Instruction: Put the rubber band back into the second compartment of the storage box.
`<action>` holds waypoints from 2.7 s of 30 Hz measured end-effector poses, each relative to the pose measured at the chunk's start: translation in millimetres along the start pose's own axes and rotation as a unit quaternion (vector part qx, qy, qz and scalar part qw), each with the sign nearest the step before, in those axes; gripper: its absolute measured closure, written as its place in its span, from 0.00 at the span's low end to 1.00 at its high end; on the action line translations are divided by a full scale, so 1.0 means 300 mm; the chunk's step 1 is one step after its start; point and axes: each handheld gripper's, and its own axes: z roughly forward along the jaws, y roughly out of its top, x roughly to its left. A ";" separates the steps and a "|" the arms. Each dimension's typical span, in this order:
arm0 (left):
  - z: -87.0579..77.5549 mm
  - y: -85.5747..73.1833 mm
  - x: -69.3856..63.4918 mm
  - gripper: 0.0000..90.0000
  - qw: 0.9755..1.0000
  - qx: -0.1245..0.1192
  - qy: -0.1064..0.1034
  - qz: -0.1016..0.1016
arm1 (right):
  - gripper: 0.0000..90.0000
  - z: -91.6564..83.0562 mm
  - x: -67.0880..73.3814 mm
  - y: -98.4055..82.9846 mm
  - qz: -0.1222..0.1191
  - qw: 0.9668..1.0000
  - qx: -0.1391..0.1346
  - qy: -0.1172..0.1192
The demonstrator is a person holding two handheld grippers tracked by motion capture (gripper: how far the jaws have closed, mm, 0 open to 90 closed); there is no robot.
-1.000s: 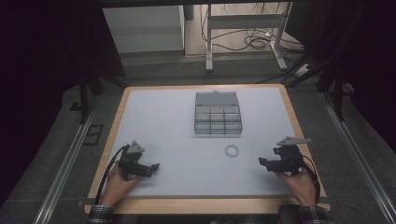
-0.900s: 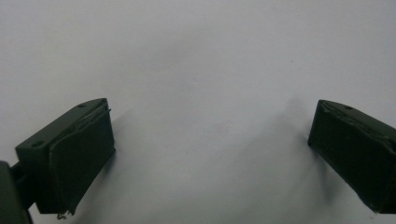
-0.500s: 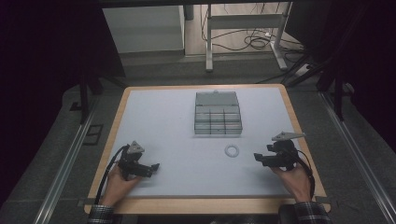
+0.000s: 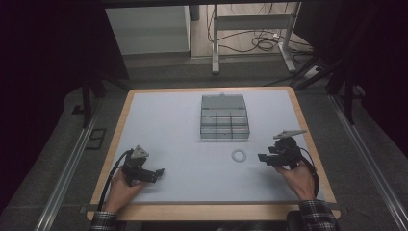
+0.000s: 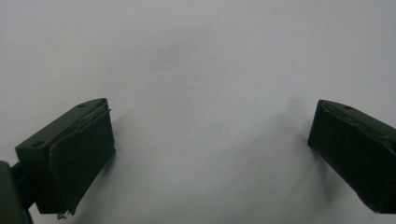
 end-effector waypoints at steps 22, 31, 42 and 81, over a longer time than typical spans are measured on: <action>0.000 0.000 0.000 0.00 1.000 0.000 0.000 0.000 | 0.67 0.114 0.015 0.128 -0.010 0.996 0.083 0.012; 0.000 0.000 0.000 0.00 1.000 0.000 0.000 0.000 | 0.79 0.164 0.038 0.175 -0.035 0.991 0.124 0.020; 0.000 0.000 0.000 0.00 1.000 0.000 0.000 0.000 | 0.86 0.222 0.075 0.227 -0.057 0.984 0.169 0.024; 0.000 0.000 0.000 0.00 1.000 0.000 0.000 0.000 | 0.91 0.219 0.124 0.325 -0.103 0.963 0.249 0.005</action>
